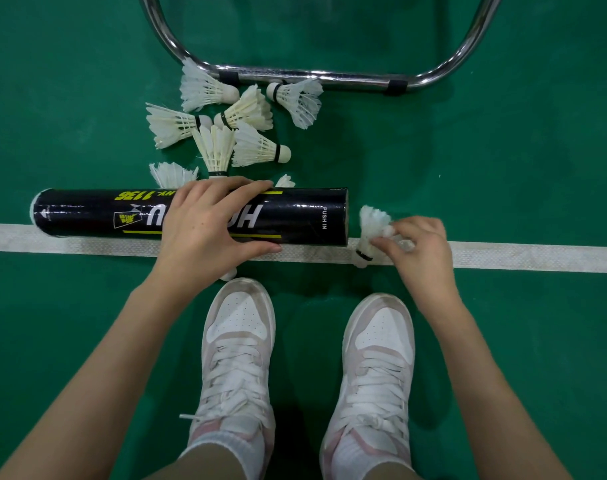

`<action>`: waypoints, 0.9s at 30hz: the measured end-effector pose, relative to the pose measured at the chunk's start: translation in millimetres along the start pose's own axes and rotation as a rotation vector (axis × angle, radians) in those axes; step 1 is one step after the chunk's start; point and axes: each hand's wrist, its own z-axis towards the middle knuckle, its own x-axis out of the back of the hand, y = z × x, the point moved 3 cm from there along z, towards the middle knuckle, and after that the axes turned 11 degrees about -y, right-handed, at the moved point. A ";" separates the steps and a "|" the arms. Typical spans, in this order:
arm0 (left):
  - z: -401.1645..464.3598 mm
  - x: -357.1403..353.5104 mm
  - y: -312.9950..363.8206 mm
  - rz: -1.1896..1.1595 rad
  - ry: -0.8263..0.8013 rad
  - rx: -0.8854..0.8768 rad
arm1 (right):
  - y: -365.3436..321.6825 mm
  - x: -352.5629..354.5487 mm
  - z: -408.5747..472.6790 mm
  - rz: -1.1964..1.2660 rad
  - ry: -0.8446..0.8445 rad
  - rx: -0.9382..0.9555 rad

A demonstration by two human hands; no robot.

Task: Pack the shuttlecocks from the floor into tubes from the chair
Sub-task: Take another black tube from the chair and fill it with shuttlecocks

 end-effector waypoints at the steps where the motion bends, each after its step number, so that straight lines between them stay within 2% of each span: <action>1: 0.0 0.1 -0.1 0.000 0.004 0.000 | -3.8 5.4 -2.4 0.028 0.046 -0.004; 6: -0.1 -0.5 1.4 0.002 0.002 0.001 | -28.9 25.1 -15.6 0.309 0.237 -0.032; 9: 0.1 0.0 2.0 0.005 -0.001 0.004 | -38.6 28.3 -18.0 0.447 0.283 -0.021; 13: 0.7 0.0 3.2 0.002 0.004 0.004 | -45.5 14.9 -18.3 0.597 0.203 -0.002; 19: 1.9 -0.5 6.4 -0.005 -0.003 -0.001 | -61.6 -15.5 -26.0 0.653 0.072 0.026; 27: 1.8 -0.7 6.3 -0.003 0.001 -0.004 | -71.1 -25.6 -32.2 0.666 0.002 0.062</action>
